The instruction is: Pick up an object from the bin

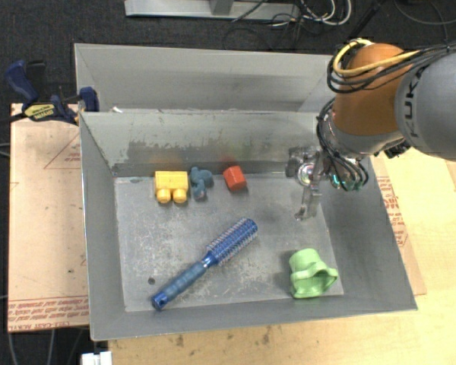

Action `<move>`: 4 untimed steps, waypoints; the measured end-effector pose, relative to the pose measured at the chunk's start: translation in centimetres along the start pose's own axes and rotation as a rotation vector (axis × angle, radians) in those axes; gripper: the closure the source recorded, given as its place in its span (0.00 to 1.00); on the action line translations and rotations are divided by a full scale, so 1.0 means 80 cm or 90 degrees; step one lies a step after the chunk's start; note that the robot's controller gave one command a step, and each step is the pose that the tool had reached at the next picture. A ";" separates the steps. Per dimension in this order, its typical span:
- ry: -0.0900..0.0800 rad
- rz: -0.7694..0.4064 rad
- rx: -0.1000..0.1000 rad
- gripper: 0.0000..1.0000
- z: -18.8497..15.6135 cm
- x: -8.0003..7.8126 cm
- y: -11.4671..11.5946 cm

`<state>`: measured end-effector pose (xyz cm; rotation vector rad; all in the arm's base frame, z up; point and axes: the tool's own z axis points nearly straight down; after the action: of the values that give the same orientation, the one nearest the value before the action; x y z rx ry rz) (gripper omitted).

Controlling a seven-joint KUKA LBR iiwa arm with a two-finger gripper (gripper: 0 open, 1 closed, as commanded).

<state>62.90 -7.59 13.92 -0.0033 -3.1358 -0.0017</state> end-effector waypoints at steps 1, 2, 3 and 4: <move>-0.004 -0.295 -0.001 0.00 0.001 0.067 0.098; -0.001 -0.307 -0.001 0.00 0.092 0.059 0.158; -0.004 -0.305 0.001 1.00 0.088 0.057 0.154; -0.010 -0.323 0.003 1.00 -0.131 0.092 0.146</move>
Offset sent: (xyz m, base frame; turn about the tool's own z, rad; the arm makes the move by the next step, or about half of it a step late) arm -0.0536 0.0754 0.0000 -0.4620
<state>55.64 4.10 24.45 0.7867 -3.0514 0.0026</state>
